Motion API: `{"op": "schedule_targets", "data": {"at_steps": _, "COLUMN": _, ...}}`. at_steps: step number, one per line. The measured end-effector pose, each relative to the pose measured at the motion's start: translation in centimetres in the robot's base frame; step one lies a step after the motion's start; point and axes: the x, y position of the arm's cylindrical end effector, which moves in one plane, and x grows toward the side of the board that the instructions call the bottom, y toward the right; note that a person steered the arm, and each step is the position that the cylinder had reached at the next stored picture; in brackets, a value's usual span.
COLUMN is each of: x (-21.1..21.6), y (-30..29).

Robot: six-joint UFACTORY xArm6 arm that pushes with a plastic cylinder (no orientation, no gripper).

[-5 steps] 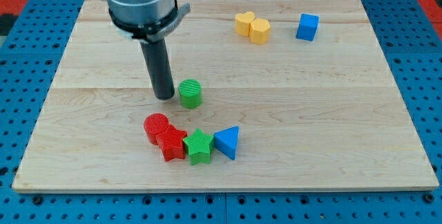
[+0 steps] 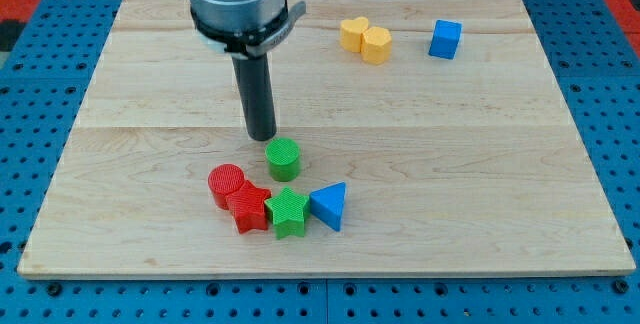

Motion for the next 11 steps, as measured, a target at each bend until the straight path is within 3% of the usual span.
{"op": "schedule_targets", "data": {"at_steps": 1, "x": -2.6, "y": 2.1}}
{"op": "schedule_targets", "data": {"at_steps": 4, "x": -2.7, "y": 13.3}}
{"op": "schedule_targets", "data": {"at_steps": 6, "x": -13.3, "y": 21.6}}
{"op": "schedule_targets", "data": {"at_steps": 9, "x": -17.5, "y": 17.4}}
{"op": "schedule_targets", "data": {"at_steps": 11, "x": -16.3, "y": 17.8}}
